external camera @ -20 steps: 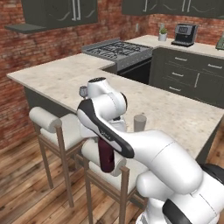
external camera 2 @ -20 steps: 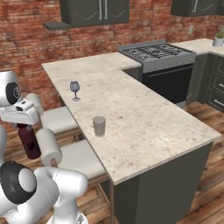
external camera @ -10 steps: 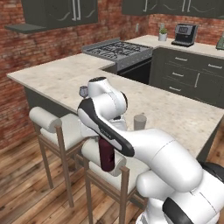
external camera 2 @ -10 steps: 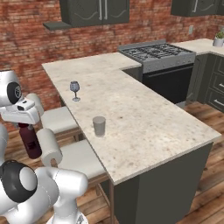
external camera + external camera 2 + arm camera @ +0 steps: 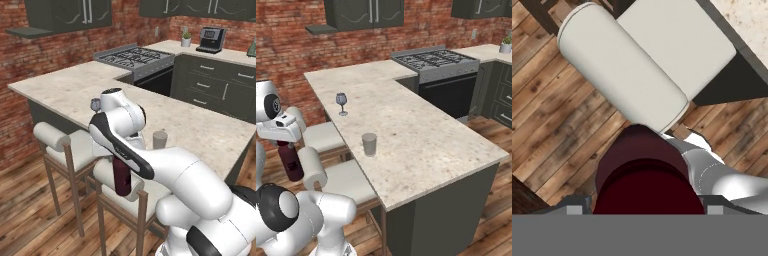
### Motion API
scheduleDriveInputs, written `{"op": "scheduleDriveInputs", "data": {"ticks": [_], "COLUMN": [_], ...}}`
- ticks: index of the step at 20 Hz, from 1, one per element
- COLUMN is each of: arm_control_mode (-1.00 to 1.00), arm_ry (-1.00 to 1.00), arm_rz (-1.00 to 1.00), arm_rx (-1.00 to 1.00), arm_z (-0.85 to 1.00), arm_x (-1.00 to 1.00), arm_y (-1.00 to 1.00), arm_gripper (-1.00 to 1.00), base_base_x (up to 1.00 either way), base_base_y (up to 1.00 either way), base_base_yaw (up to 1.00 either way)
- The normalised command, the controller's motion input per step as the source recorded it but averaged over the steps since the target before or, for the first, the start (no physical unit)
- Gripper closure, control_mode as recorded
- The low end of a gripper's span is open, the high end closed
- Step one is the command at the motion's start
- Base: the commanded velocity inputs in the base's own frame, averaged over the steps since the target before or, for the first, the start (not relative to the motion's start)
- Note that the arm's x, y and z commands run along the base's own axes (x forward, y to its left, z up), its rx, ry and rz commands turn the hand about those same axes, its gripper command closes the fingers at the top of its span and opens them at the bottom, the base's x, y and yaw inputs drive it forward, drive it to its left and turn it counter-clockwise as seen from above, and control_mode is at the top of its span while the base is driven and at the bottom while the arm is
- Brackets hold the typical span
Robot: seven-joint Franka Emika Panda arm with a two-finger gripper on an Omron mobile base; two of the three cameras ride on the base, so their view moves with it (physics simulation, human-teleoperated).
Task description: There is a wine glass and glass cup on the dining counter. Place the wine bottle next to the wine glass and the juice bottle next to the glass cup.
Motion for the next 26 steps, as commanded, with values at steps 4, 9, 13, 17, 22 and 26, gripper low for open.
{"op": "scheduleDriveInputs", "data": {"ticks": [4, 9, 13, 17, 22, 26], "arm_control_mode": [1.00, 1.00, -1.00, -1.00, -1.00, -1.00], "arm_ry": [0.00, 0.00, -0.07, -0.04, 0.00, 0.00], "arm_rz": [0.00, 0.00, -0.01, -0.03, -0.07, -0.09], "arm_rx": [0.00, 0.00, 0.00, 0.00, 0.00, 0.02], "arm_z": [0.00, 0.00, 0.21, 0.37, 0.43, 0.37], "arm_x": [0.00, 0.00, -0.01, -0.07, -0.13, -0.12], "arm_y": [0.00, 0.00, 0.00, 0.00, -0.12, -0.41], "arm_gripper": [1.00, 1.00, 1.00, 1.00, 1.00, 1.00], "base_base_x": [-0.04, -0.04, -0.01, 0.00, 0.00, 0.00], "base_base_y": [0.00, -0.01, 0.00, 0.00, 0.00, 0.00], "base_base_yaw": [0.00, 0.00, 0.00, 0.00, 0.00, 0.00]}}
